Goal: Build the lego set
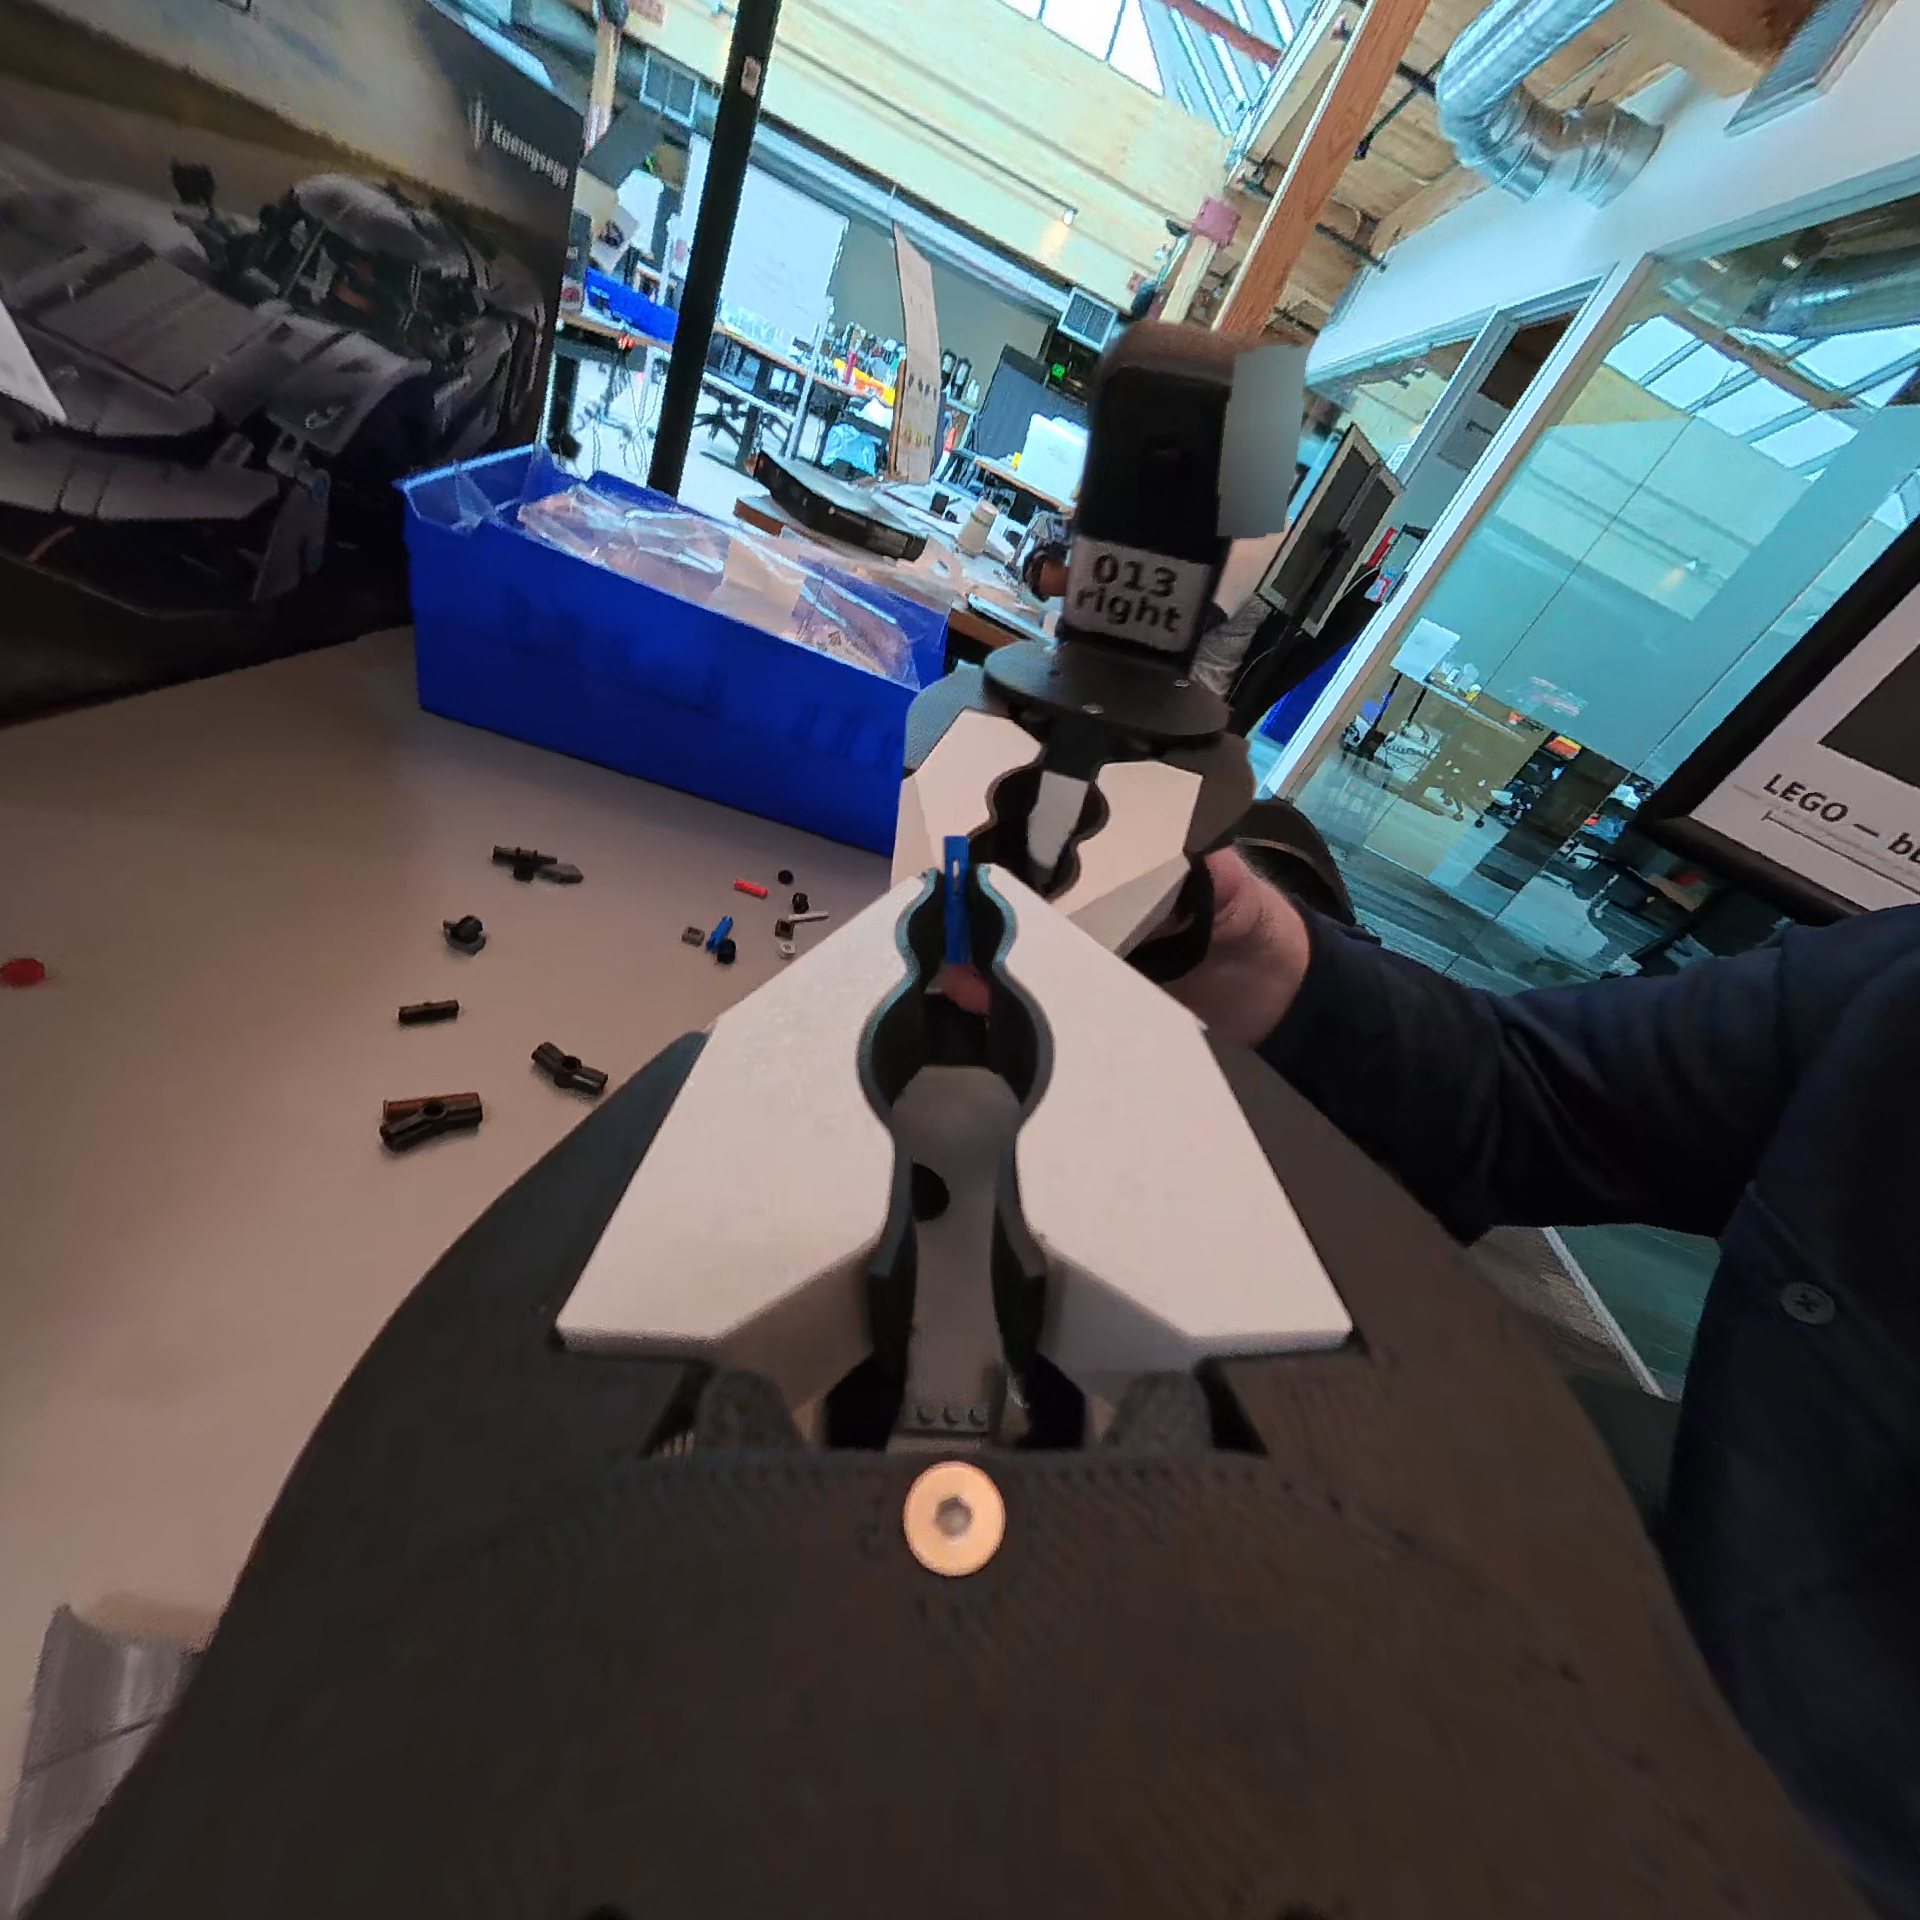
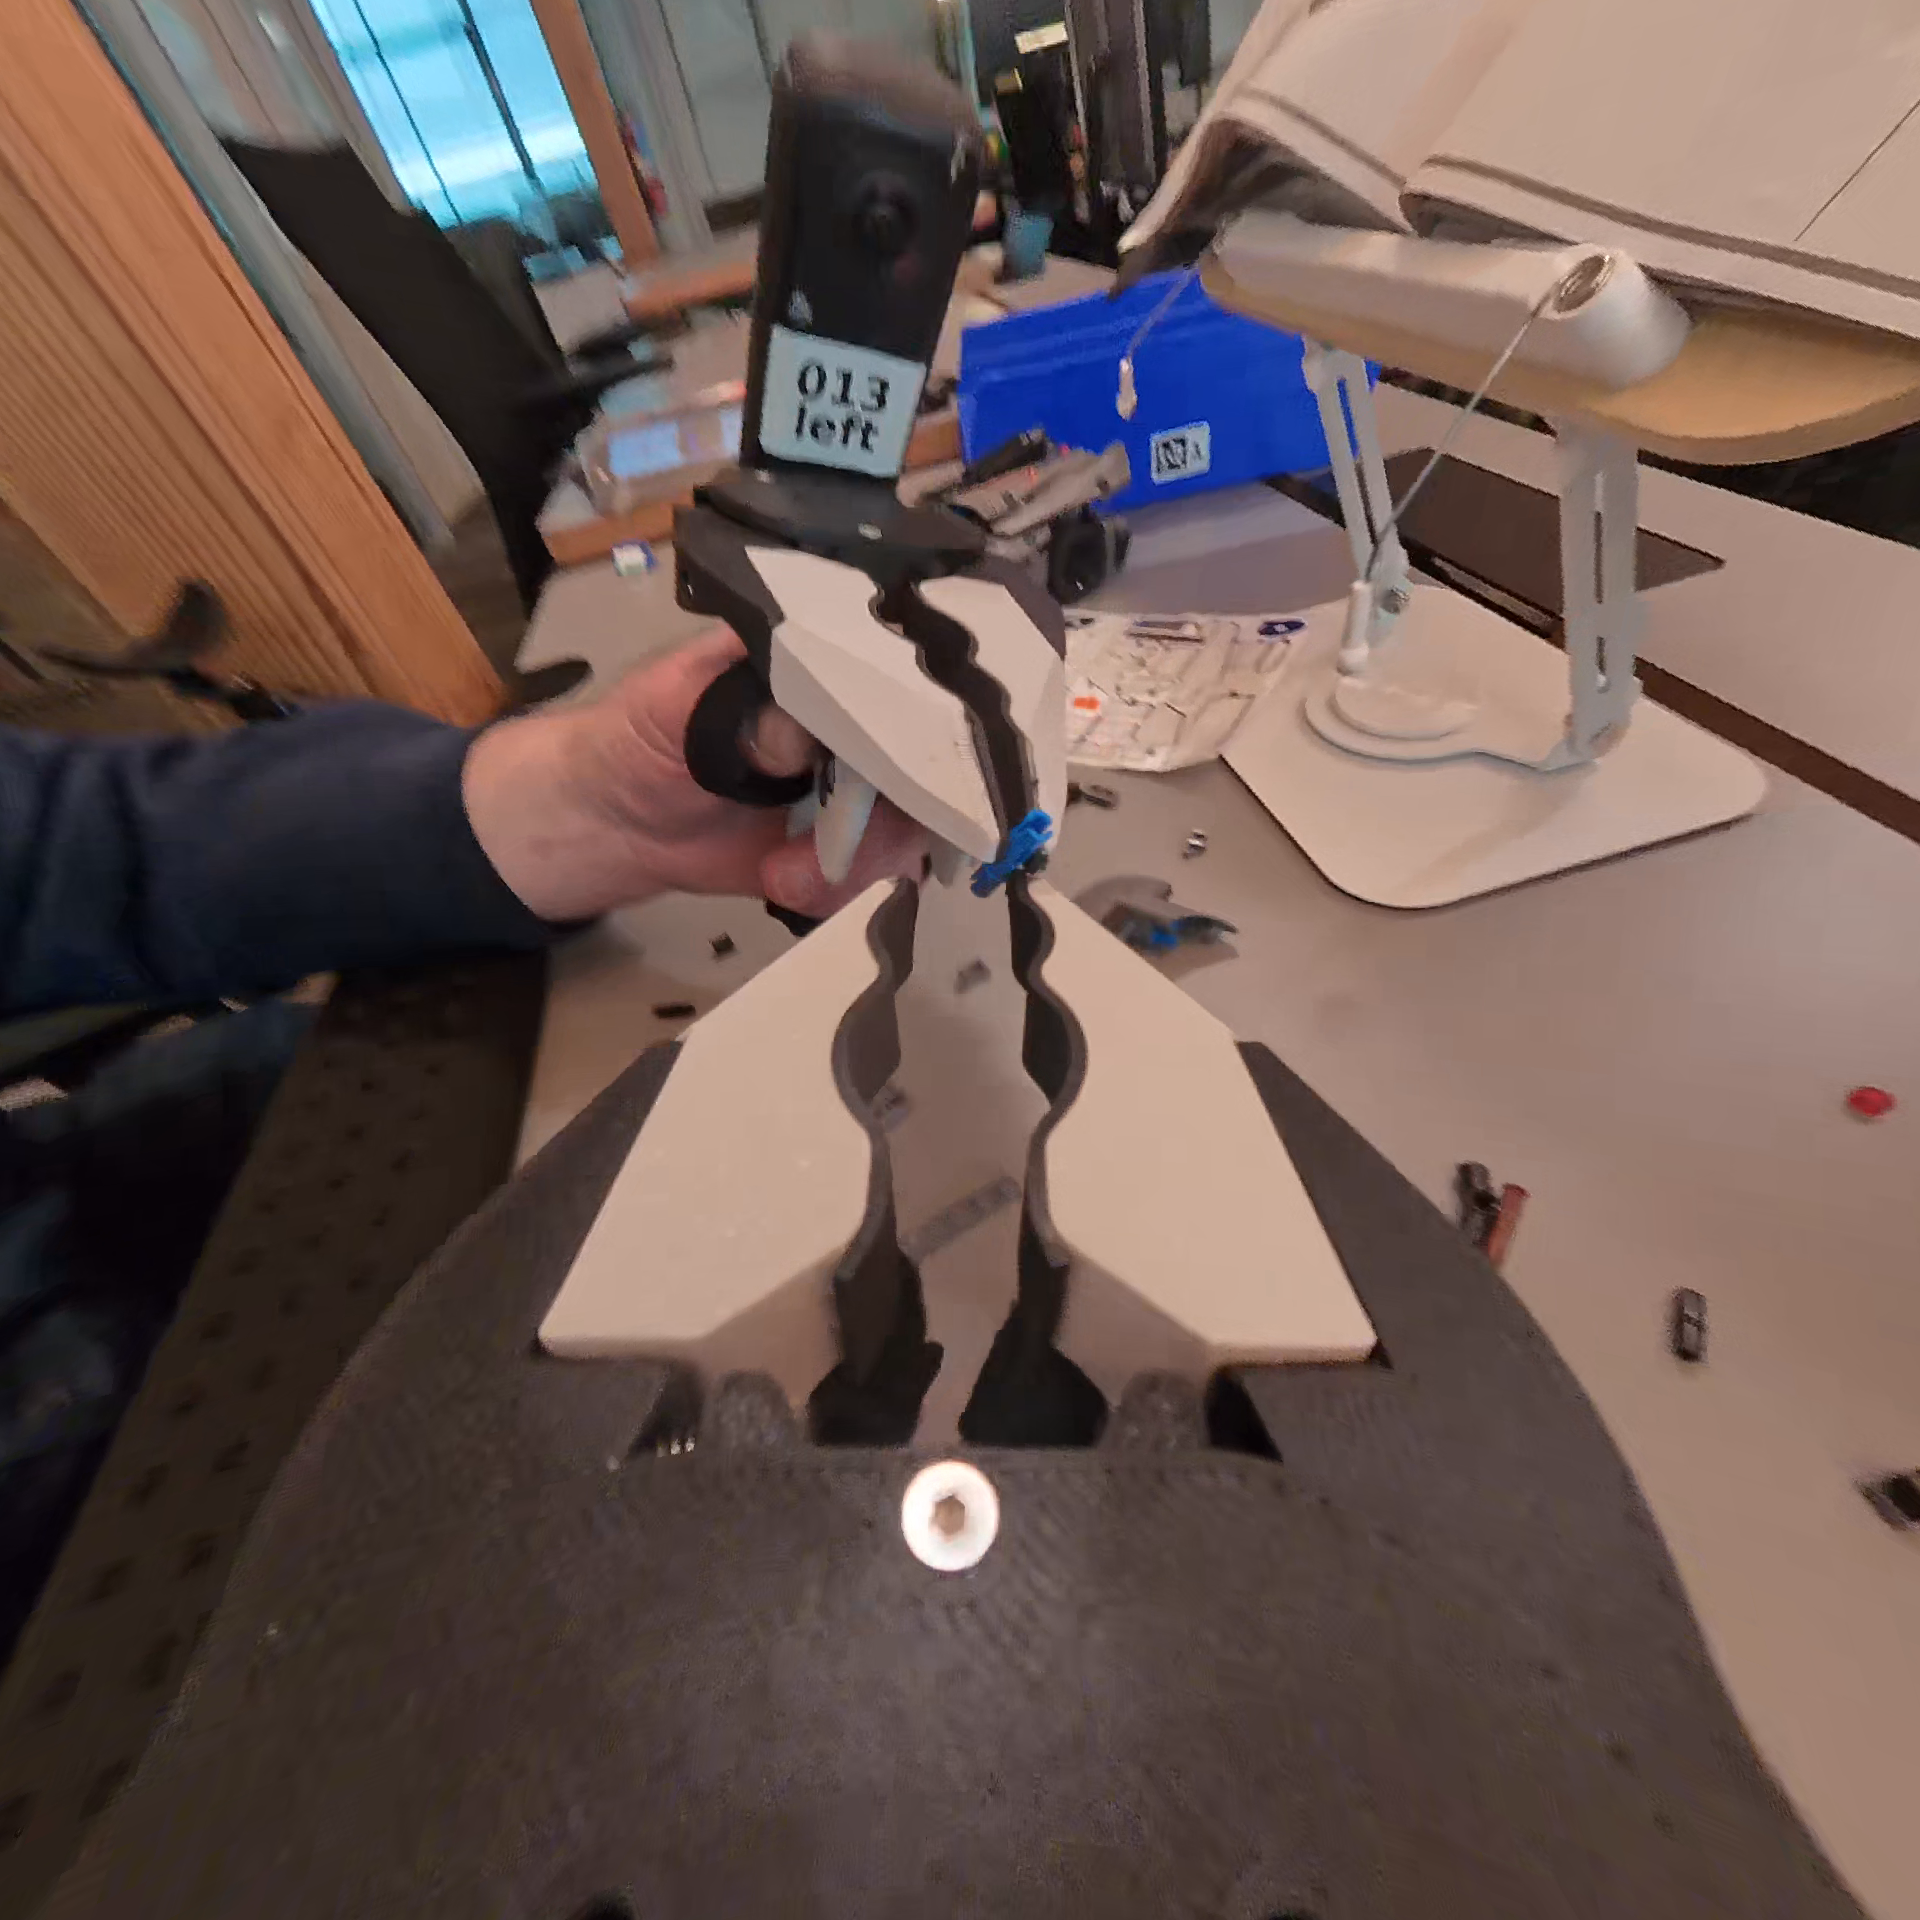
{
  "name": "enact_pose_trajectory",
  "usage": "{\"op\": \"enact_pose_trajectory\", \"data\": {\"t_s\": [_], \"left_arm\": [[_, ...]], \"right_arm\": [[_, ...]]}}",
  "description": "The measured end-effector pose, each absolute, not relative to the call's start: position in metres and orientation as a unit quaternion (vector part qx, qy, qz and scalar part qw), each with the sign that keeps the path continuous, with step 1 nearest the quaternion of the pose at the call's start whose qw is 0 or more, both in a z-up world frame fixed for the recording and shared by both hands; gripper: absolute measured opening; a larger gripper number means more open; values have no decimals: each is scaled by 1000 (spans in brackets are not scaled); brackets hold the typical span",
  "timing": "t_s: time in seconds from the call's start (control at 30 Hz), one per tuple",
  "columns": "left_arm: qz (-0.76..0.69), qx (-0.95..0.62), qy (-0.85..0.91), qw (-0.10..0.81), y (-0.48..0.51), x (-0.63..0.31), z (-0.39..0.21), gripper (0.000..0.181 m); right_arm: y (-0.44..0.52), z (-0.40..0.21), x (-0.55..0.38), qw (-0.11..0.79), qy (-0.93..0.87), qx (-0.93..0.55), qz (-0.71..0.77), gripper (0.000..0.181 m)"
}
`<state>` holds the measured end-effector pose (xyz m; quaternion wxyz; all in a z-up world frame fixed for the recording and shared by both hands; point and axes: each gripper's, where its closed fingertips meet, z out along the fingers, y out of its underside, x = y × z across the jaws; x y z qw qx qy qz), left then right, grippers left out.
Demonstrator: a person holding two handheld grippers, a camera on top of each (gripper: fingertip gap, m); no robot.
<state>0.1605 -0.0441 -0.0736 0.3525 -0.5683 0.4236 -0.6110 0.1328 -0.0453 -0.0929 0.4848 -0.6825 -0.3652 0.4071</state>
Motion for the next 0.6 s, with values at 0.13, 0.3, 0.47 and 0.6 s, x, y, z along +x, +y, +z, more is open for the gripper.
{"op": "enact_pose_trajectory", "data": {"t_s": [0.13,0.3,0.47,0.6], "left_arm": [[-615,-554,426,366,-48,161,-67,2],[-616,-549,427,371,-48,161,-65,2],[-615,-548,422,379,-45,157,-62,1],[-607,-556,426,376,-43,156,-66,0]], "right_arm": [[-46,-83,134,485,-332,-664,462,4],[-46,-82,135,483,-326,-660,475,2],[-46,-79,139,486,-325,-659,472,2],[-43,-74,149,498,-318,-660,463,2]]}}
